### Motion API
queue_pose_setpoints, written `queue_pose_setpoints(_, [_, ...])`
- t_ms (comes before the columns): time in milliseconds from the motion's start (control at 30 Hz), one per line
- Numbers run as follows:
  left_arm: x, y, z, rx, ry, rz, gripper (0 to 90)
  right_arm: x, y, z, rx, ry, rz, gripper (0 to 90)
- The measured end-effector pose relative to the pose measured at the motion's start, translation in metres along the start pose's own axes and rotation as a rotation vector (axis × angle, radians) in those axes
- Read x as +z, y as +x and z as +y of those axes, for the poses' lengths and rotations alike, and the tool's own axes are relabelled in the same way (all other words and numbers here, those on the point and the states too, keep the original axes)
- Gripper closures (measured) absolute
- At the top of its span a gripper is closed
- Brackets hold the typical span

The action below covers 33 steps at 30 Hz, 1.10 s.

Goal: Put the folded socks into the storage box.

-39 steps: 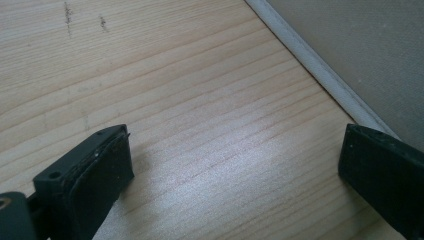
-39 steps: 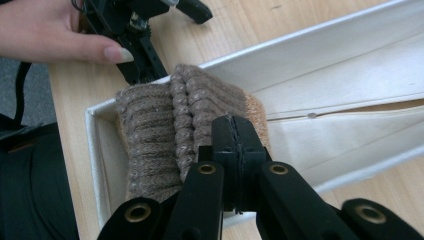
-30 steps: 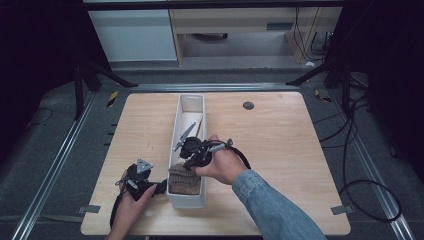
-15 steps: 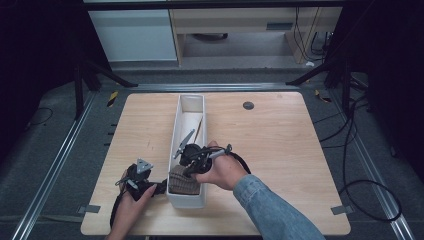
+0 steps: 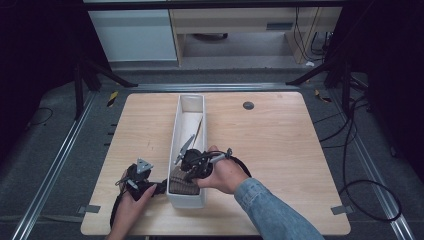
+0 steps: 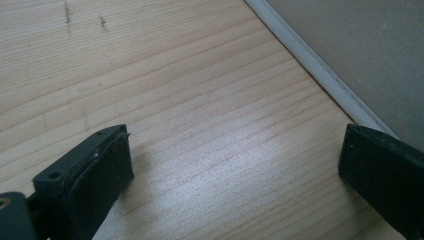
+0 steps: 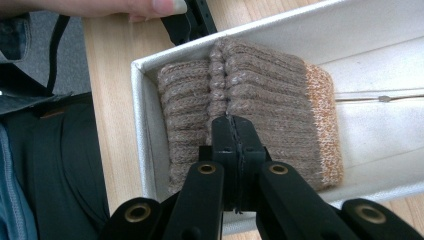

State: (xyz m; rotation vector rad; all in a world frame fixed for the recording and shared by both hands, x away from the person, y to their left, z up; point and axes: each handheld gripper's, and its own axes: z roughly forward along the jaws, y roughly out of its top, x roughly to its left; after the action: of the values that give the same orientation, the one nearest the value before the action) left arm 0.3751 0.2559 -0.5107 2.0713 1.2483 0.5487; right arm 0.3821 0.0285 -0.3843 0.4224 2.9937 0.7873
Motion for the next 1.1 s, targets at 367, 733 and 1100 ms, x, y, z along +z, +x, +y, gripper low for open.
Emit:
queue_pose_setpoints(367, [0.0, 0.0, 0.0, -0.005, -0.004, 0.0, 0.0, 0.011, 0.006, -0.003, -0.026, 0.035, -0.022, 90.0])
queue_pose_setpoints(733, [0.0, 0.0, 0.0, -0.002, -0.002, 0.001, 0.0, 0.021, 0.006, -0.004, -0.034, 0.056, -0.031, 90.0])
queue_pose_setpoints(1100, [0.0, 0.0, 0.0, -0.002, -0.002, 0.002, 0.0, 0.025, 0.008, -0.006, -0.04, 0.059, -0.04, 90.0])
